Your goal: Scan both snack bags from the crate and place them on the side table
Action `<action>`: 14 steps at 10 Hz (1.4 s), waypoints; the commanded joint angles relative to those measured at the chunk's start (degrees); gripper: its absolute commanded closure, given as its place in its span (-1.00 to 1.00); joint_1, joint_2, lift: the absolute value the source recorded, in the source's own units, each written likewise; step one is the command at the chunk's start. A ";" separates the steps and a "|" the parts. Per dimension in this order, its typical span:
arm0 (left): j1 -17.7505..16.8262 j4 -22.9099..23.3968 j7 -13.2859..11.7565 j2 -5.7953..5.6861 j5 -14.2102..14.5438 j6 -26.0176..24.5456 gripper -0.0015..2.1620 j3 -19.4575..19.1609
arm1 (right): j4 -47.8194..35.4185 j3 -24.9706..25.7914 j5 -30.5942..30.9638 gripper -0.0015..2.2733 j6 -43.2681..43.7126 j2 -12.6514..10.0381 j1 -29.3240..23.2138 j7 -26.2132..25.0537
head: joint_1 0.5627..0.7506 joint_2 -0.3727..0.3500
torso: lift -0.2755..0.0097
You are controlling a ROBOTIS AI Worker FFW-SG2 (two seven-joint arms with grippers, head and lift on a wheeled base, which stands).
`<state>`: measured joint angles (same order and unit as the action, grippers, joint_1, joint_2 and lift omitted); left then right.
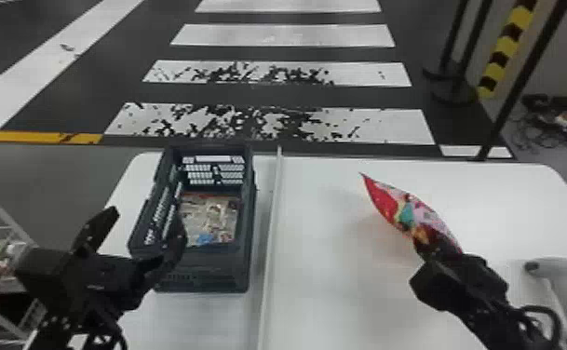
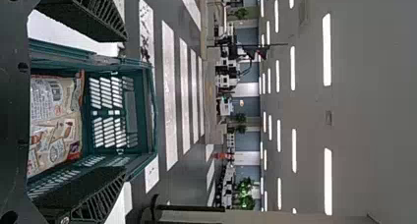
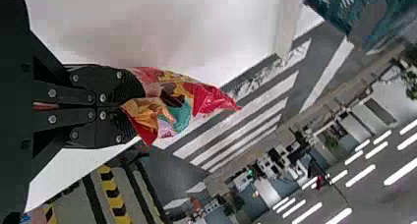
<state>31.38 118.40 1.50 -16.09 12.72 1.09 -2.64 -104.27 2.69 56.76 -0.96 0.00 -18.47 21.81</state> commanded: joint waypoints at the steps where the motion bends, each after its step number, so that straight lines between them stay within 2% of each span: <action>1: -0.10 -0.10 0.00 0.00 0.20 0.00 -0.95 0.00 | 0.91 -0.58 3.62 0.99 0.64 -0.05 -0.43 4.82 | 0.41 0.23 | 0.24; 2: -0.10 -0.10 0.00 0.00 0.20 0.00 -0.95 0.00 | 0.39 -0.93 4.14 0.98 1.70 -0.05 -1.04 9.30 | 0.41 0.27 | 0.24; 3: -0.01 -0.10 0.00 0.00 0.20 0.00 -0.95 0.00 | -1.72 -1.11 2.47 0.49 0.12 -0.05 -1.92 14.58 | 0.41 0.32 | 0.24; 4: 0.08 -0.10 0.00 0.00 0.20 0.00 -0.95 -0.09 | -4.62 -0.93 -1.75 -0.89 -1.47 -0.05 -2.80 18.80 | 0.41 0.35 | 0.24; 5: 0.08 -0.10 0.00 0.00 0.20 0.00 -0.95 -0.09 | -7.52 -0.58 -6.23 -1.00 -5.51 -0.05 -3.06 21.96 | 0.41 0.39 | 0.24; 7: 0.17 -0.10 0.00 0.00 0.20 0.00 -0.95 0.00 | -11.48 2.32 -15.02 -0.96 -11.13 -0.05 -3.06 27.23 | 0.41 0.41 | 0.24; 9: 0.26 -0.10 0.00 0.00 0.20 0.00 -0.95 0.00 | -13.59 6.28 -26.88 -0.96 -17.11 -0.05 -2.80 31.89 | 0.41 0.37 | 0.24; 11: 0.43 -0.01 0.00 0.00 0.20 0.35 -0.95 0.00 | -14.38 10.41 -40.86 -0.94 -26.95 -0.05 -1.57 34.44 | 0.41 0.34 | 0.24; 12: 0.52 0.08 0.00 0.00 0.20 0.35 -0.95 0.00 | -14.38 11.72 -44.72 -0.85 -30.12 -0.05 -0.34 34.44 | 0.41 0.33 | 0.24; 13: 0.61 0.16 0.00 0.00 0.20 0.70 -0.95 0.00 | -14.12 12.34 -47.54 -0.51 -31.88 -0.05 0.63 34.53 | 0.41 0.31 | 0.24; 14: 0.61 0.16 0.00 0.00 0.20 0.70 -0.95 0.00 | -13.76 12.52 -48.24 0.22 -32.40 -0.05 1.33 34.35 | 0.41 0.29 | 0.24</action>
<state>31.97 118.56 1.49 -16.08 12.92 1.72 -2.63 -118.23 15.06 9.15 -32.84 0.00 -17.55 56.16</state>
